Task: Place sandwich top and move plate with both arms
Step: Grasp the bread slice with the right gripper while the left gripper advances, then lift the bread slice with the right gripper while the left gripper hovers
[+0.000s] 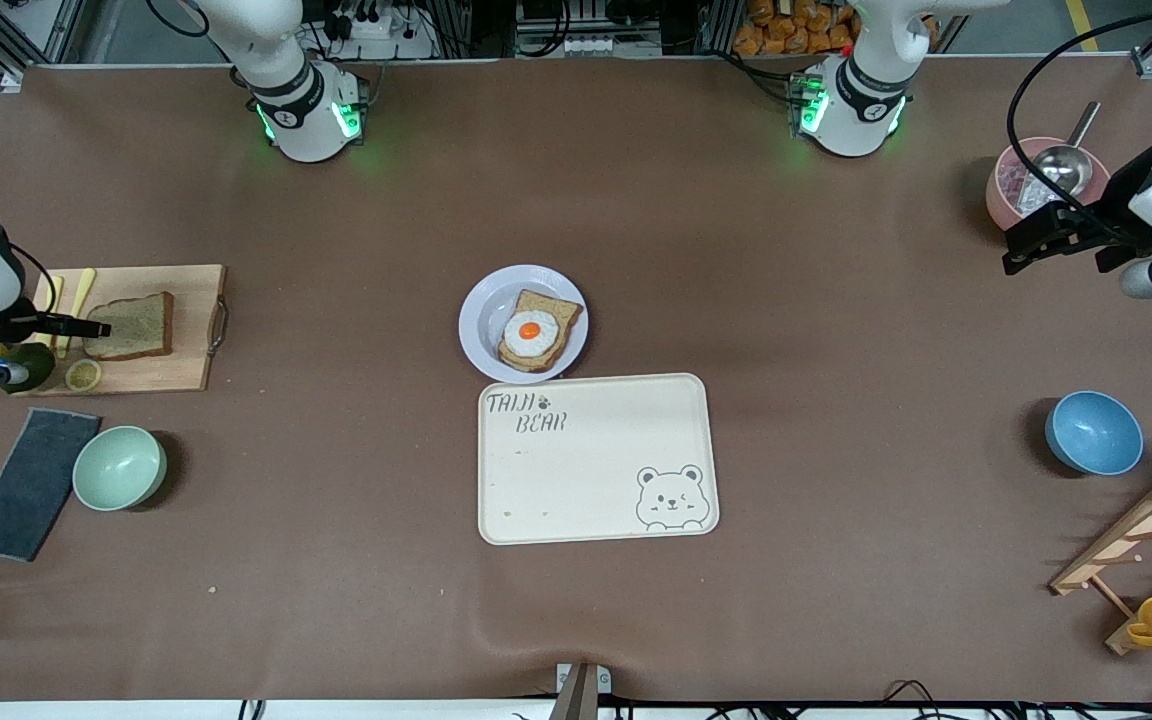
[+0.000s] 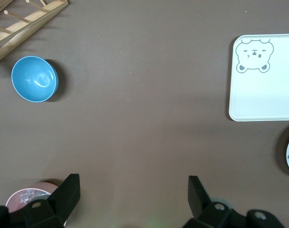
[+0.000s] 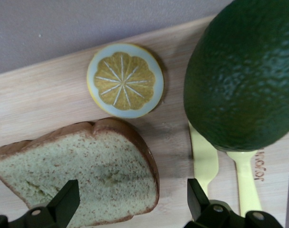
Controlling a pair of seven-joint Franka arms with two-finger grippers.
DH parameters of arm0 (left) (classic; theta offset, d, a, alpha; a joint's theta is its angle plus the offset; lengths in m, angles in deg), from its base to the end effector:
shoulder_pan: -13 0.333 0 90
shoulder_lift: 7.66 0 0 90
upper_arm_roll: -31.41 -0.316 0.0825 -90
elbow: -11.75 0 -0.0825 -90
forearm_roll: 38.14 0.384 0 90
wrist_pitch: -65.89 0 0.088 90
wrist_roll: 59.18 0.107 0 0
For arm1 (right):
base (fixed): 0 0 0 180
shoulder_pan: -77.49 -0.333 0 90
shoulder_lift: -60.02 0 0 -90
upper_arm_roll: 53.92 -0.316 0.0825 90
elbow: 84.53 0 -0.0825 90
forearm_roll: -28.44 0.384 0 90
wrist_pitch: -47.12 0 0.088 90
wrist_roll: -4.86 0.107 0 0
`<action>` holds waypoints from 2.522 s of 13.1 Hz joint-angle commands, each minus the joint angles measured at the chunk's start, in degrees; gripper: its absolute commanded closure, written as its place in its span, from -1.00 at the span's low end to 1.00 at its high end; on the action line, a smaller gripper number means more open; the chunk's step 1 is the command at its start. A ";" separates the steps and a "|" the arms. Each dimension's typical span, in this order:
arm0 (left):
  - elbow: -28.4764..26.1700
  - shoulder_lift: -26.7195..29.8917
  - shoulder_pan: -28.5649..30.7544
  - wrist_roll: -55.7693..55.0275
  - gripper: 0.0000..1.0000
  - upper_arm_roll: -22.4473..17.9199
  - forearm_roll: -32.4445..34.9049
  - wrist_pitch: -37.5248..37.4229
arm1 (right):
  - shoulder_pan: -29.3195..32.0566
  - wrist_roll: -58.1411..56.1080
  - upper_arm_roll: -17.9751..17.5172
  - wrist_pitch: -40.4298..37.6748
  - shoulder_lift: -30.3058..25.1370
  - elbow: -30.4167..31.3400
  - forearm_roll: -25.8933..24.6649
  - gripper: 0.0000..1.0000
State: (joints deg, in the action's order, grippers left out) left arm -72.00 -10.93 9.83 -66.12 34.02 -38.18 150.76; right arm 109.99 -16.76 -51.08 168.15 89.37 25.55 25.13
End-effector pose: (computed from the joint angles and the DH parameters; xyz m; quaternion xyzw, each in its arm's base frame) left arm 0.5607 -0.0560 0.6359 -0.9998 -0.0101 0.0188 0.0004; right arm 0.4793 -0.3425 0.2011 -0.9817 0.0981 0.1568 0.0458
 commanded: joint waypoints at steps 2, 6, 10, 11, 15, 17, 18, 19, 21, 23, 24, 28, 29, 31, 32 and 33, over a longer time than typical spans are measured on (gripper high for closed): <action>0.52 -0.07 -0.08 0.70 -1.00 -0.06 -1.02 0.12 | 1.69 -0.44 -1.26 -0.09 0.44 0.04 -0.47 -0.37; 0.25 -2.61 -0.16 0.87 -1.00 -0.06 -8.65 2.40 | 2.48 -0.44 -1.34 -0.09 0.88 0.39 1.28 1.00; 0.08 -4.55 -0.25 0.87 -1.00 0.55 -13.67 4.87 | 2.57 -0.53 -1.34 -0.09 0.88 0.66 1.64 1.00; 0.16 -5.07 -0.25 0.87 -1.00 0.99 -14.63 5.74 | 2.66 -0.61 -1.34 -0.09 0.79 0.66 1.64 1.00; -0.01 -8.41 -0.34 0.61 -1.00 3.89 -15.08 9.44 | 2.39 -2.29 -1.34 -0.09 0.35 0.48 1.64 1.00; -3.50 -8.60 -0.08 -0.70 -1.00 4.86 -18.05 11.88 | 2.30 -2.29 -1.34 -0.09 0.26 0.48 1.64 1.00; -6.49 -8.42 0.18 -0.71 -1.00 5.03 -19.73 15.03 | 2.22 -2.37 -1.43 -0.09 0.00 0.48 1.64 1.00; -8.52 -8.42 0.10 -0.71 -1.00 5.21 -21.92 17.24 | 2.13 -2.37 -1.43 -0.27 -0.26 0.48 1.64 1.00; -11.77 -8.68 -0.34 -0.88 -1.00 5.91 -25.35 20.32 | 1.87 -2.29 -1.52 -1.23 -1.58 0.40 1.64 1.00; -17.38 -8.60 -0.25 0.26 -1.00 6.87 -30.79 23.49 | 1.08 -2.29 -1.52 -2.98 -3.51 0.22 1.64 1.00; -21.24 -8.51 -0.43 0.35 -1.00 8.71 -34.91 27.50 | 0.81 -2.29 -1.52 -3.95 -4.56 0.13 1.64 1.00; -30.06 -9.03 -0.43 0.35 -1.00 14.35 -37.93 40.10 | -0.24 -2.37 -1.61 -8.60 -8.43 -1.18 1.55 1.00; -31.46 -9.12 -0.43 0.52 -1.00 14.70 -39.68 41.68 | -0.42 -2.37 -1.78 -10.27 -9.40 -1.62 1.55 1.00; -33.75 -9.04 -0.43 2.18 -1.00 16.01 -45.12 44.23 | -0.68 -2.37 -2.40 -12.91 -11.15 -2.76 1.55 1.00; -35.24 -9.04 -0.43 3.67 -1.00 16.37 -47.84 45.81 | -0.94 -2.55 -2.40 -14.06 -11.68 -3.29 1.55 1.00; -36.39 -9.03 -0.43 5.43 -1.00 16.72 -49.95 46.96 | -0.95 -4.99 -2.49 -15.63 -12.39 -3.99 1.55 1.00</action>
State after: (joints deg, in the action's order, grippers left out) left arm -105.03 -21.37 8.97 -63.55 49.61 -83.94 194.87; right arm 109.25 -18.86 -53.39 155.19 78.95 22.26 25.83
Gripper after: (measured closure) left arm 0.000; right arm 0.969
